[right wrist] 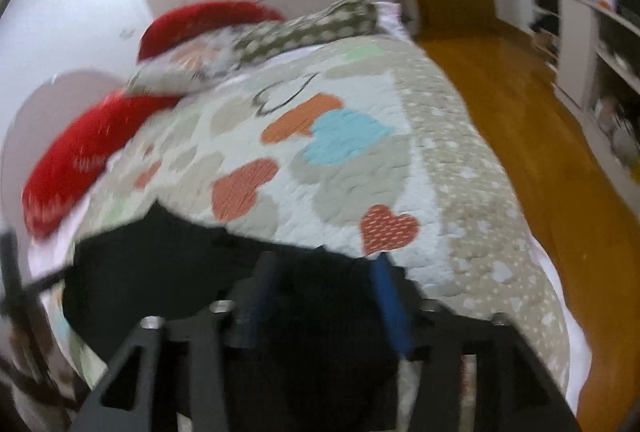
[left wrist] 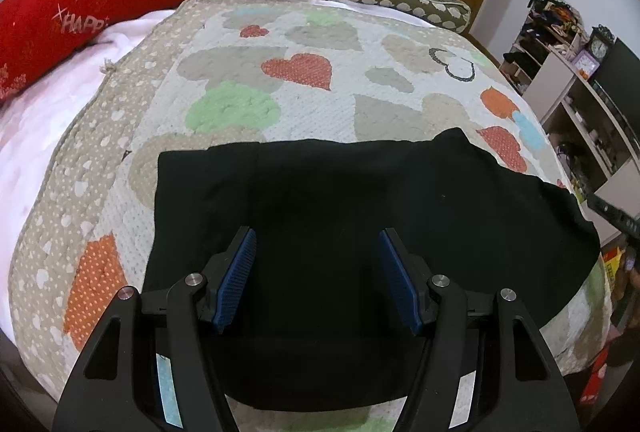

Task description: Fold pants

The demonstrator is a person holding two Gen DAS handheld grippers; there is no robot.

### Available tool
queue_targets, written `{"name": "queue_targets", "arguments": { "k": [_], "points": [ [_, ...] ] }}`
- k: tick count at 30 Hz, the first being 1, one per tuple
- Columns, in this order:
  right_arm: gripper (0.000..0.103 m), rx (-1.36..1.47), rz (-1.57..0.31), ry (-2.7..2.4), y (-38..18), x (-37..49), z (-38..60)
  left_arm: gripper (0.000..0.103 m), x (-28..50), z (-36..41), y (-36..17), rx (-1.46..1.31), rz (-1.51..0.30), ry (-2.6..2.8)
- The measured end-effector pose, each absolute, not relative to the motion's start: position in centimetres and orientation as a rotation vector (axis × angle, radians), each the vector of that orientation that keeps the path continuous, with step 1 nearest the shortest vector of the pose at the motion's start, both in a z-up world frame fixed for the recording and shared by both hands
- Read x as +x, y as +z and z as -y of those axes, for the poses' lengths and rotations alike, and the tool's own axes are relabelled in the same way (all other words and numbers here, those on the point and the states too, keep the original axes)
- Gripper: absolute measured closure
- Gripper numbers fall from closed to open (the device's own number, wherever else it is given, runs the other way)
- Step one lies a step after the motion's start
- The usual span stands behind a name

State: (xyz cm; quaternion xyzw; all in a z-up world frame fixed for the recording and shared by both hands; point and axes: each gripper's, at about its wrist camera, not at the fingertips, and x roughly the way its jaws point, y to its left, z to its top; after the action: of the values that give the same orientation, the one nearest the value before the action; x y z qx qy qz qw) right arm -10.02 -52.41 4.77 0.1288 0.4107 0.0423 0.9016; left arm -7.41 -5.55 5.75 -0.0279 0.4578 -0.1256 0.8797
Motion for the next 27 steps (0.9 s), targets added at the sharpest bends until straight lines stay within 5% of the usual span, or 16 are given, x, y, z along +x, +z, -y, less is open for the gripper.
{"name": "queue_targets", "arguments": {
  "k": [3, 7, 11, 16, 27],
  "points": [
    [0.052, 0.214, -0.897, 0.114, 3.2, -9.4, 51.2, 0.040, -7.8, 6.0, 5.6, -0.045, -0.960, -0.278],
    [0.085, 0.193, -0.910, 0.076, 1.8, -9.0, 51.2, 0.040, -7.9, 6.3, 5.5, -0.016, -0.963, -0.279],
    [0.090, 0.243, -0.824, -0.063, 3.6, -10.0, 54.0, 0.040, -7.9, 5.7, 6.0, -0.039, -0.946, -0.269],
    [0.091, 0.272, -0.865, -0.092, 1.8, -8.8, 55.0, 0.040, -7.5, 5.1, 5.4, -0.068, -0.965, -0.239],
    [0.063, 0.220, -0.786, -0.026, 7.3, -12.5, 50.8, 0.040, -8.2, 2.9, 5.6, -0.040, -0.939, -0.149]
  ]
}}
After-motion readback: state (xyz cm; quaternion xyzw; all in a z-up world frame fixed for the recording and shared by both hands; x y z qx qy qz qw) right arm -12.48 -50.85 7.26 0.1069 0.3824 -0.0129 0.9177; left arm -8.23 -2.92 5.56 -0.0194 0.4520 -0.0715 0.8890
